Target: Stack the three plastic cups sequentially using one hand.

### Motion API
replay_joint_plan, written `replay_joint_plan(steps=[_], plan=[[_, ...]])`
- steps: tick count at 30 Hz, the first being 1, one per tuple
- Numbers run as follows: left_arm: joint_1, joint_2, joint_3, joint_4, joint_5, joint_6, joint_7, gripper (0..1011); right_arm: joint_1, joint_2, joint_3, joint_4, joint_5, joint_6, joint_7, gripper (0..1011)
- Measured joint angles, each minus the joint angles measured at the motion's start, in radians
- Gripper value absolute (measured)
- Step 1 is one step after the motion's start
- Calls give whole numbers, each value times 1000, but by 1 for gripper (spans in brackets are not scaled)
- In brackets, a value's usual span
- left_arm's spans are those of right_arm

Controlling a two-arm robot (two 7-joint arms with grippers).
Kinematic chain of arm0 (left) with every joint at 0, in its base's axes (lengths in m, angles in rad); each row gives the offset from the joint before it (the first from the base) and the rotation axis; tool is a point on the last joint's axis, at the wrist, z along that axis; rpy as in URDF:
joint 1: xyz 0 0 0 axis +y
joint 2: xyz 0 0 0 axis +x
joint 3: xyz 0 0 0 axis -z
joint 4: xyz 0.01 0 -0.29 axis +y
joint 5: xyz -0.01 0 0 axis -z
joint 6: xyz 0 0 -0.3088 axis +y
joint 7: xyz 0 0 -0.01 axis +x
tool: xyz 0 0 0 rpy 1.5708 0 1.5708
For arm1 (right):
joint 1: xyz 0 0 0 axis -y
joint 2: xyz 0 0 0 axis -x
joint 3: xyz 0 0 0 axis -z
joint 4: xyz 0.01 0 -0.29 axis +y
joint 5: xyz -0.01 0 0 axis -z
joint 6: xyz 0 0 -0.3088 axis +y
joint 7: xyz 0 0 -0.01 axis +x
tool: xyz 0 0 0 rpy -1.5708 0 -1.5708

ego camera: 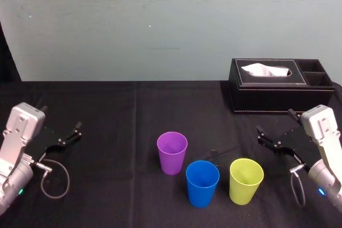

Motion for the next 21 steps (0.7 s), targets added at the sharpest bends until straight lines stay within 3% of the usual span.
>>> replay_joint_plan(steps=[21], plan=[[0,0,0,0,0,0,0,1000,0,0,0,0,0,0,0,1000]])
